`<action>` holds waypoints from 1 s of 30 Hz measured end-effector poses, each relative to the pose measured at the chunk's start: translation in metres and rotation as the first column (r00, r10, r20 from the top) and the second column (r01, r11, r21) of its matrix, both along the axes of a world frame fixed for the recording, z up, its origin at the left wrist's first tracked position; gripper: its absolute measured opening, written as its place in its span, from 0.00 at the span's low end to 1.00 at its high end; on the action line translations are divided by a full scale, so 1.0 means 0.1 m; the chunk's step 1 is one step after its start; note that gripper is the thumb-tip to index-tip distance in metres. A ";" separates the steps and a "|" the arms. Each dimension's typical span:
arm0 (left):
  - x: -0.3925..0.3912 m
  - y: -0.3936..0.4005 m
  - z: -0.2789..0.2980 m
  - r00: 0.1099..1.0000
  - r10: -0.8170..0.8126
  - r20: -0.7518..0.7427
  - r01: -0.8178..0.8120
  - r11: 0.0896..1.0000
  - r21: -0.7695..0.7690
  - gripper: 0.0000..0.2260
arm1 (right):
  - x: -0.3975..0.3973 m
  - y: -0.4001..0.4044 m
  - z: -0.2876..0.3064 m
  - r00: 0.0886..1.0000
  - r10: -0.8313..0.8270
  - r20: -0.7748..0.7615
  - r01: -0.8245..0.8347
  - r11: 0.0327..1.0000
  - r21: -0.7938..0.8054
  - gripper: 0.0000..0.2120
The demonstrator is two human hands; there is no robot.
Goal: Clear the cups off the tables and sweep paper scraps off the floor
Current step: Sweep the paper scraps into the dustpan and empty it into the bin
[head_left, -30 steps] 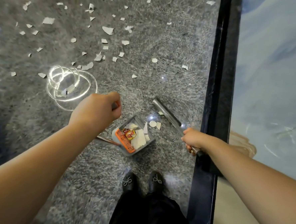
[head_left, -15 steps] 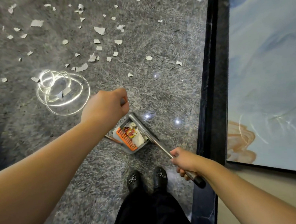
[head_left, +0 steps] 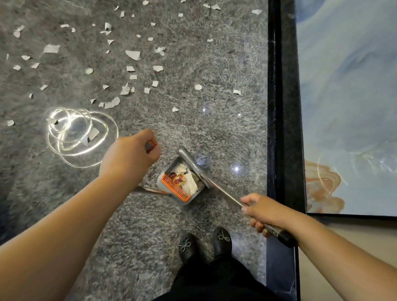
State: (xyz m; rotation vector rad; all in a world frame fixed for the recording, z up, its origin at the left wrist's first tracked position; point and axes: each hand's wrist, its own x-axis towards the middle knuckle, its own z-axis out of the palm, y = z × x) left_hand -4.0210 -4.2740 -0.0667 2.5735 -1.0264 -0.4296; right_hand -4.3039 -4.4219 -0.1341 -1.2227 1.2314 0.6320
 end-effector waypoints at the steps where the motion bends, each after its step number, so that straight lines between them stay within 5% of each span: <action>1: 0.04 0.01 0.01 1.000 0.013 -0.006 -0.013 1.000 -0.016 0.03 | 0.02 -0.01 0.00 1.000 -0.009 0.006 0.009 1.000 -0.012 0.17; 17: 0.82 -0.84 0.14 0.983 0.150 0.103 -0.139 0.984 -0.112 0.03 | 0.94 -1.22 -0.15 0.984 -0.137 0.115 0.147 0.986 -0.081 0.15; 30: 1.76 -1.53 0.25 0.957 0.283 0.069 -0.284 0.959 0.004 0.02 | 2.22 -2.64 -0.08 0.995 0.034 0.098 -0.021 0.991 -0.129 0.20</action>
